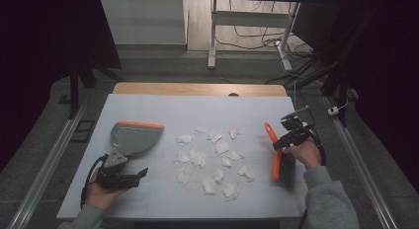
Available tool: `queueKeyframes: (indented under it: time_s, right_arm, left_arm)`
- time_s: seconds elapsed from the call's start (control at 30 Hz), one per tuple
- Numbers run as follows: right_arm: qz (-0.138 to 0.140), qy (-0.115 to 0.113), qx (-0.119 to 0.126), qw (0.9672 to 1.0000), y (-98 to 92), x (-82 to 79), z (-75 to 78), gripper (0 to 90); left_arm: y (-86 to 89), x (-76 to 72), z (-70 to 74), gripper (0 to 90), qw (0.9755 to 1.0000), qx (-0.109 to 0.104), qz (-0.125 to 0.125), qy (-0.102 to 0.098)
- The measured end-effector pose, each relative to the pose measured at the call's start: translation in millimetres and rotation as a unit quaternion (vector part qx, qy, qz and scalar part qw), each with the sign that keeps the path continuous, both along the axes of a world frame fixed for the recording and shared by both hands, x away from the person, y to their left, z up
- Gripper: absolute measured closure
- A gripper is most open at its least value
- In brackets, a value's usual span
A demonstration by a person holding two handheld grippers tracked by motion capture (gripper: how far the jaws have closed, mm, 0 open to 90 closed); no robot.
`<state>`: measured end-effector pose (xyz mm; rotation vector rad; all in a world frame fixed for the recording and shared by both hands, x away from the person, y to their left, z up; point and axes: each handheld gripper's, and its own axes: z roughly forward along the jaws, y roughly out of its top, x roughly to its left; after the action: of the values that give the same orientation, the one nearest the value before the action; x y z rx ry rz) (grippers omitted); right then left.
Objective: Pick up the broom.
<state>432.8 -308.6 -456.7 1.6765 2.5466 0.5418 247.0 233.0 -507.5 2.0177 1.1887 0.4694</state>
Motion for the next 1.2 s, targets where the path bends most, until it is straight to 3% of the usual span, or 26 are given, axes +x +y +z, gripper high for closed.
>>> queueKeyframes:
  time_s: [0.2,0.37,0.4,0.43,0.53,0.67,0.7,0.73,0.77,0.8,0.97,1.07,1.2]
  right_arm:
    - [0.004,-0.016,0.023,0.9996,-8.0,-7.0,8.8,71.2]
    - [0.006,-0.04,0.071,0.9967,-9.7,-13.9,21.3,71.2]
    - [0.006,-0.04,0.071,0.9967,-9.7,-13.9,21.3,71.2]
    - [0.01,-0.047,0.089,0.9948,-8.9,-16.1,25.5,71.2]
    - [0.015,-0.048,0.107,0.993,-9.3,-16.8,27.4,71.2]
    - [0.022,-0.068,0.138,0.9879,-8.1,-20.3,33.3,71.2]
    - [0.022,-0.068,0.138,0.9879,-8.1,-20.3,33.3,71.2]
    - [0.024,-0.079,0.148,0.9855,-6.4,-22.3,36.4,71.2]
    - [0.024,-0.079,0.148,0.9855,-6.4,-22.3,36.4,71.2]
    - [0.03,-0.09,0.159,0.9828,-4.0,-24.1,39.0,71.2]
    - [0.038,-0.106,0.186,0.9761,0.9,-28.5,44.2,71.2]
    - [0.04,-0.121,0.205,0.9704,2.3,-30.8,47.6,71.2]
    - [0.039,-0.133,0.215,0.9667,4.5,-32.9,49.2,71.2]
  left_arm:
    - [0.1,0.8,-0.1,20.3,1.0,0.001,0.002,0.001]
    - [-1.1,1.5,0.1,20.3,1.0,0.003,-0.001,0.002]
    - [-1.3,1.6,0.0,20.3,1.0,0.002,-0.001,0.001]
    - [-1.4,1.6,-0.1,20.3,1.0,0.002,-0.001,0.001]
    - [-1.3,2.0,-0.2,20.3,1.0,0.002,0.0,0.001]
    - [-1.4,2.5,-0.1,20.3,1.0,0.002,0.001,0.0]
    - [-1.6,2.6,0.1,20.3,1.0,0.003,0.002,0.0]
    - [-1.8,2.8,0.2,20.3,1.0,0.003,0.001,0.001]
    - [-2.3,3.1,0.4,20.3,1.0,0.003,0.0,0.001]
    - [-2.7,3.2,0.5,20.3,1.0,0.003,-0.001,0.0]
    - [-4.6,3.6,0.9,20.3,1.0,0.004,-0.002,0.0]
    - [-5.3,4.0,1.2,20.3,1.0,0.005,-0.001,-0.001]
    - [-6.9,5.0,1.7,20.3,1.0,0.004,-0.003,-0.002]
